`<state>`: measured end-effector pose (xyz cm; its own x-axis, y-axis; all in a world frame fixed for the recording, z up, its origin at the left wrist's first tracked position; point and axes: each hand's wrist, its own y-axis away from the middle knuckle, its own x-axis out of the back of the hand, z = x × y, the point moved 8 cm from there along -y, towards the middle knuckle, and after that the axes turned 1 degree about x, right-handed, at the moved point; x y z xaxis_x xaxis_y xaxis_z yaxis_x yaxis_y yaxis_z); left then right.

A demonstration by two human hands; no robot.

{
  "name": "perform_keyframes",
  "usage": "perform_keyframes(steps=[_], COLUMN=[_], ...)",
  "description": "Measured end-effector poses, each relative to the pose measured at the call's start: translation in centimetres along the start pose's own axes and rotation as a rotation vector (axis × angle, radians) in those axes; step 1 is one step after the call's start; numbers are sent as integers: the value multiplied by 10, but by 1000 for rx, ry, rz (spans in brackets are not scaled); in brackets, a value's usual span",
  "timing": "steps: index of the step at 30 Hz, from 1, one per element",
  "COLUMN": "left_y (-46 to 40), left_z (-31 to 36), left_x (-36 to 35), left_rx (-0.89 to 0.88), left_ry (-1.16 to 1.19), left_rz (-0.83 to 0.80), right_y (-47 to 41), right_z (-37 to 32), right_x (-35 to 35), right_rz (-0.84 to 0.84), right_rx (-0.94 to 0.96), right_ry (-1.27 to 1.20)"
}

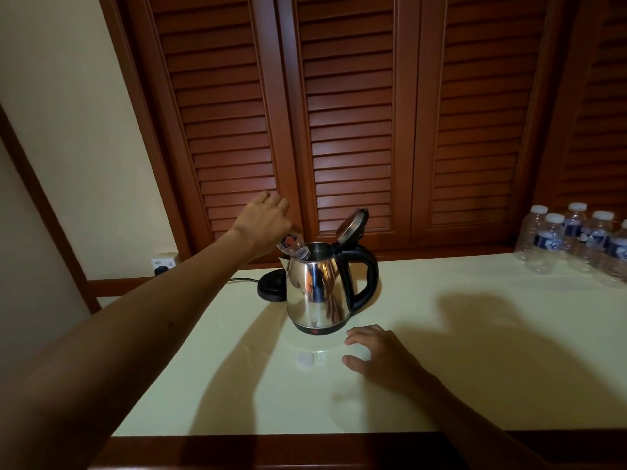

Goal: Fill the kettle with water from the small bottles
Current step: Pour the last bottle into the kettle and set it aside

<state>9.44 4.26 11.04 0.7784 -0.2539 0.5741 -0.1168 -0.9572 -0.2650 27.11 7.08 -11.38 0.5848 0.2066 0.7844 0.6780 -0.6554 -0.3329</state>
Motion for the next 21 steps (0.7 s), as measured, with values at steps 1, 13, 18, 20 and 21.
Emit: perform_keyframes(steps=[1, 13, 18, 20, 21], left_y=[0, 25, 45, 56, 61], left_z=[0, -16, -13, -8, -5], left_x=[0, -39, -63, -77, -84], left_rx=[0, 212, 348, 425, 463], left_ry=[3, 261, 520, 706, 820], left_rz=[4, -119, -163, -163, -149], right_y=[0, -2, -5, -6, -7], right_z=[0, 3, -5, -10, -12], right_x=[0, -4, -3, -2, -2], right_rz=[-2, -95, -123, -134, -133], right_rx=[-1, -37, -19, -16, -12], right_ry=[4, 77, 140, 174, 189])
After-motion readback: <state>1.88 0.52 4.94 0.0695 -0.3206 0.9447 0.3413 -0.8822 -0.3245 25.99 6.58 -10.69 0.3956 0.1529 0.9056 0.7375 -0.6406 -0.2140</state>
